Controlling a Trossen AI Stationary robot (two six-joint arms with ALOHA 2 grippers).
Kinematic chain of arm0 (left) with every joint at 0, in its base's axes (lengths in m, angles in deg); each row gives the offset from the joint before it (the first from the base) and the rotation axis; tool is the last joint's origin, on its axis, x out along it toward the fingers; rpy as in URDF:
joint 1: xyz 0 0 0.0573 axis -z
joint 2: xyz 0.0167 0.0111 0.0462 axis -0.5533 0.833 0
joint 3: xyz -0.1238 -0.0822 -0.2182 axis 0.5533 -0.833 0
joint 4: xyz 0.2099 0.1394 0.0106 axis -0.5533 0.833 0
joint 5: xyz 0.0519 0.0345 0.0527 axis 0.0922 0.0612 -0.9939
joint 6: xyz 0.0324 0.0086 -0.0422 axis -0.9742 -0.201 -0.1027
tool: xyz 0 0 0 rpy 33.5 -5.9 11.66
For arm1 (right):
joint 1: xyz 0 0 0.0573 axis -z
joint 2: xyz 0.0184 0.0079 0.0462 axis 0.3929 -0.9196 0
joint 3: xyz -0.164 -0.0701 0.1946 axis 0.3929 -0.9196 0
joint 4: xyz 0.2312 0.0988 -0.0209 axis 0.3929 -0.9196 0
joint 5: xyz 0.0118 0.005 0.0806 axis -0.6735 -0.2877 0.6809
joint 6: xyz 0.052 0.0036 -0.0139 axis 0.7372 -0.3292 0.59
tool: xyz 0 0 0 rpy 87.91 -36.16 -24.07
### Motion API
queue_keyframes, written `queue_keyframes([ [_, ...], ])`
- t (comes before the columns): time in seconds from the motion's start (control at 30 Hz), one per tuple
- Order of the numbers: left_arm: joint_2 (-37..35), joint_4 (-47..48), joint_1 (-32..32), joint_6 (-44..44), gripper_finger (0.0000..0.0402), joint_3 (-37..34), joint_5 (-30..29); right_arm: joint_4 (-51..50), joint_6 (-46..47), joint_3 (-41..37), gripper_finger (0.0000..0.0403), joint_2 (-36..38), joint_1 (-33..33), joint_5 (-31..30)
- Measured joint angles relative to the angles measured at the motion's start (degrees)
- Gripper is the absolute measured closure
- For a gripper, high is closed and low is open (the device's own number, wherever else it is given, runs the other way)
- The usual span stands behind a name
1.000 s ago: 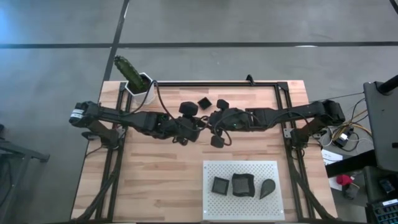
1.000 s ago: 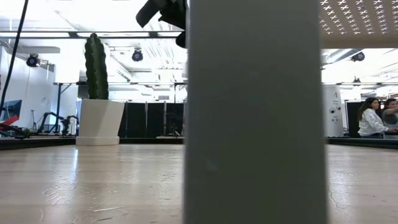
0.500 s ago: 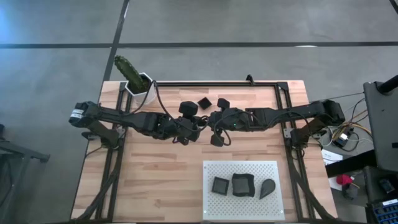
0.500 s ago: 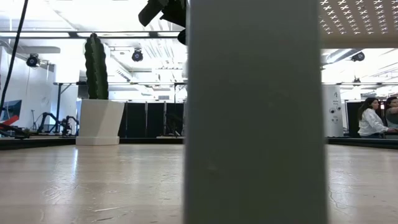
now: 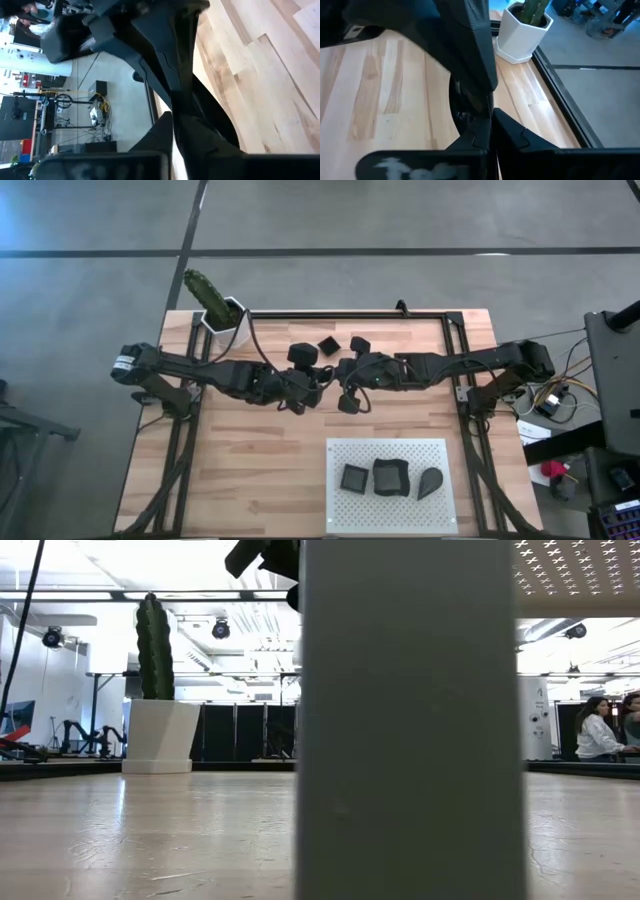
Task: Pick & Place Mini shaped plates
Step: Stack the drop-shaped plate on top of the drop-shaped plate on the shelf
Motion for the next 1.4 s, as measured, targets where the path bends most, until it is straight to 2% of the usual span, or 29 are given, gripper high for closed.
queue_keyframes([
  [0.2, 0.0, -0.87, 0.05, 0.01, 0.0314, 0.02, -0.74, -0.02, 0.31, 0.0, 0.0394, 0.05, -0.02, -0.11],
  [0.3, -0.07, -2.21, 0.17, 1.74, 0.03, 0.35, -3.4, -0.36, 0.94, 0.0, 0.0394, 0.23, -0.02, -3.1],
  [0.5, -0.63, -2.08, 0.2, 9.05, 0.0298, 2.74, -3.91, -1.81, 1.32, -0.02, 0.0394, 1.43, -0.02, -10.52],
  [0.77, -4.12, 0.02, -0.35, 26.43, 0.0298, 2.97, -3.91, -1.44, 1.13, -0.02, 0.0394, 4.5, -0.14, -11.83],
  [0.97, -6.62, 1.8, -1.29, 35.55, 0.0297, 2.91, -3.53, -1.22, -0.75, -0.02, 0.0394, 7.49, -0.74, -11.62],
  [1.17, -6.36, -2.32, -2.86, 37.92, 0.0299, 1.99, 2.81, -0.84, -2.54, -0.02, 0.0394, 8.71, -2.22, -11.5],
  [1.4, -6.38, -8.6, -4.23, 37.73, 0.0298, -0.97, 3.17, -0.81, -3.76, -0.02, 0.0394, 9.04, -2.84, -11.68],
])
